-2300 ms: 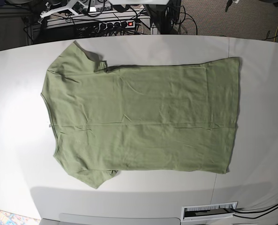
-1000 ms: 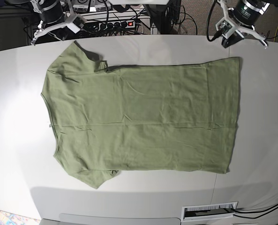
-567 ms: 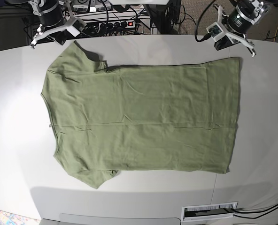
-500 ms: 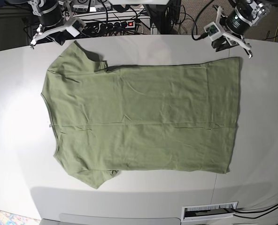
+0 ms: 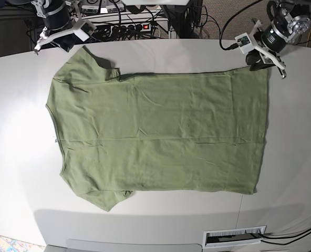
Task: Fold the T-shirt properly
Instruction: 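Lower the left gripper to the green shirt's hem corner and grasp it, then lower the right gripper to the shoulder edge by the sleeve and grasp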
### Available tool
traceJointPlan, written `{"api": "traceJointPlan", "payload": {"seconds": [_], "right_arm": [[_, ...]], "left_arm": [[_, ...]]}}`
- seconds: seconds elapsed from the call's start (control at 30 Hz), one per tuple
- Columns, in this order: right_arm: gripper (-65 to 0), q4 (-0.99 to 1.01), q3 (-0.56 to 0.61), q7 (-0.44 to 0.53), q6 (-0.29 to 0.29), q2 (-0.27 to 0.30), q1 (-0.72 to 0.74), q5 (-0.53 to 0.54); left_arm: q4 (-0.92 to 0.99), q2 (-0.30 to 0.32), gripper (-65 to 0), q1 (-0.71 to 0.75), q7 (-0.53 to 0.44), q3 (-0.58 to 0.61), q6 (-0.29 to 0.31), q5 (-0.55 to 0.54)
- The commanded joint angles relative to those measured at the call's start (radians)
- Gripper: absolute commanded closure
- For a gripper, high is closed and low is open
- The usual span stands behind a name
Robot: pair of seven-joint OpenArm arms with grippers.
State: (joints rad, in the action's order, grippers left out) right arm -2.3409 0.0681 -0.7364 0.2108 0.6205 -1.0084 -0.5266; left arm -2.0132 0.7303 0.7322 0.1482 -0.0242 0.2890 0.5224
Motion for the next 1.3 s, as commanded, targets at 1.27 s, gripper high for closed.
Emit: {"api": "traceJointPlan", "payload": {"seconds": [1.27], "right_arm": [[-9.1, -0.015, -0.084, -0.016, -0.008, 0.006, -0.002, 0.015]], "left_arm": [[0.097, 0.135, -15.8, -0.111, 0.057, 0.161, -0.060, 0.021]]}}
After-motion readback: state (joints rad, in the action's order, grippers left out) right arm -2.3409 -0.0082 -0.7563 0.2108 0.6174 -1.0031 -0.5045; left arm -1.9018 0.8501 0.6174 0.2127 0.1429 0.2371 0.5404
